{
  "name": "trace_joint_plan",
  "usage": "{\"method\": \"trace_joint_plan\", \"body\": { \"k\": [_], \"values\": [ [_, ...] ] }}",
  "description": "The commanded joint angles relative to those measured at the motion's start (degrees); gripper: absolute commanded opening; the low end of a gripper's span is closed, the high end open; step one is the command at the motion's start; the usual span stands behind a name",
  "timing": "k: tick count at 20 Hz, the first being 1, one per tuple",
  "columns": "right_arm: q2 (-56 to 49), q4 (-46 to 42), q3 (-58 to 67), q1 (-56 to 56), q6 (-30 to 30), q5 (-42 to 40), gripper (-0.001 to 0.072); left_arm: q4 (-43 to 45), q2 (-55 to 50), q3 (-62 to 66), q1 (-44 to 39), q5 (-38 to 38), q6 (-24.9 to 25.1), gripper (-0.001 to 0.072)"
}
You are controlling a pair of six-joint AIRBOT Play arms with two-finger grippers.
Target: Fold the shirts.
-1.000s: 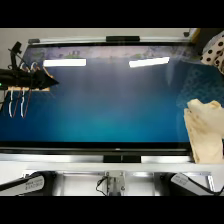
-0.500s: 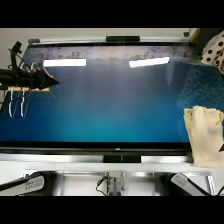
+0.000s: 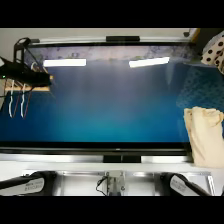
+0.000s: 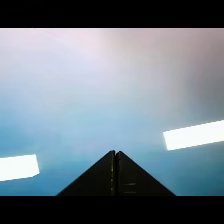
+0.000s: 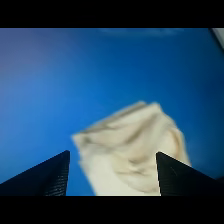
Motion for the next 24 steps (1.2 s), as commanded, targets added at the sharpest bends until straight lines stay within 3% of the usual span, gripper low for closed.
{"method": "trace_joint_plan", "body": {
  "k": [1,2,3,5,10,24],
  "values": [
    [-6.01,2.36,5.11,21.88,9.05,4.24,0.0640,17.18,-3.21,4.57,-7.30,-7.17,-9.88,0.0132],
    [-9.33,6.32,5.11,25.79,9.42,9.44,0.0641,14.01,-3.56,3.56,-8.37,-9.68,-9.90,0.0367],
    [-12.04,10.62,5.09,28.68,9.18,13.75,0.0640,12.39,-3.37,1.73,-9.18,-11.72,-9.84,0.0548],
    [-15.02,13.31,4.31,33.46,9.40,19.47,0.0640,12.17,-0.24,-5.57,-10.01,-11.52,-9.42,0.0561],
    [-14.14,12.94,-2.80,36.30,14.08,17.66,0.0641,11.78,12.79,-24.11,-9.46,-0.28,-11.54,0.0540],
    [-14.14,12.87,-3.06,36.30,14.58,16.76,0.0641,8.33,12.81,-24.41,-9.70,5.66,-11.34,0.0540]
  ]
}}
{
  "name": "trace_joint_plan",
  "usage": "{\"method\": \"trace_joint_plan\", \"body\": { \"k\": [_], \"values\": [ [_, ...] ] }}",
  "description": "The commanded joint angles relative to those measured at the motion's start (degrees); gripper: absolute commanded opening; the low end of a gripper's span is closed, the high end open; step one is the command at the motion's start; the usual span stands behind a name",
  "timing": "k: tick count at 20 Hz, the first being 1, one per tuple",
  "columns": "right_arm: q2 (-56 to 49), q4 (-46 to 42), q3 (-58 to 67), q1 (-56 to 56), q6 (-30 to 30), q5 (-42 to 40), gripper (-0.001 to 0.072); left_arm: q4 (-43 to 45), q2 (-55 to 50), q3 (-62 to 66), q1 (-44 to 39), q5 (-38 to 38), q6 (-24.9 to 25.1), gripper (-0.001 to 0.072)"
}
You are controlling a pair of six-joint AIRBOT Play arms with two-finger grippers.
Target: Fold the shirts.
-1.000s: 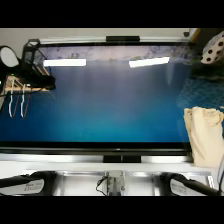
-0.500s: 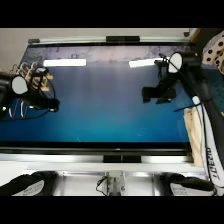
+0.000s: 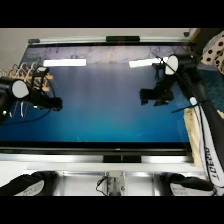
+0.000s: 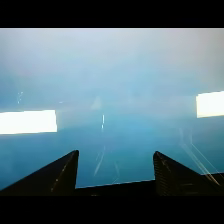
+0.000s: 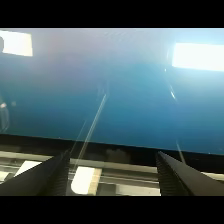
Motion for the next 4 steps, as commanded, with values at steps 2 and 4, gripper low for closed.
{"method": "trace_joint_plan", "body": {
  "k": [2,4],
  "values": [
    [-0.02,0.07,-0.02,0.07,0.09,0.04,0.0641,-0.50,0.07,-0.07,0.02,0.90,-0.02,0.0540],
    [-0.02,0.04,-0.02,0.07,0.09,0.04,0.0641,-0.50,0.07,-0.07,0.02,0.90,-0.02,0.0540]
  ]
}}
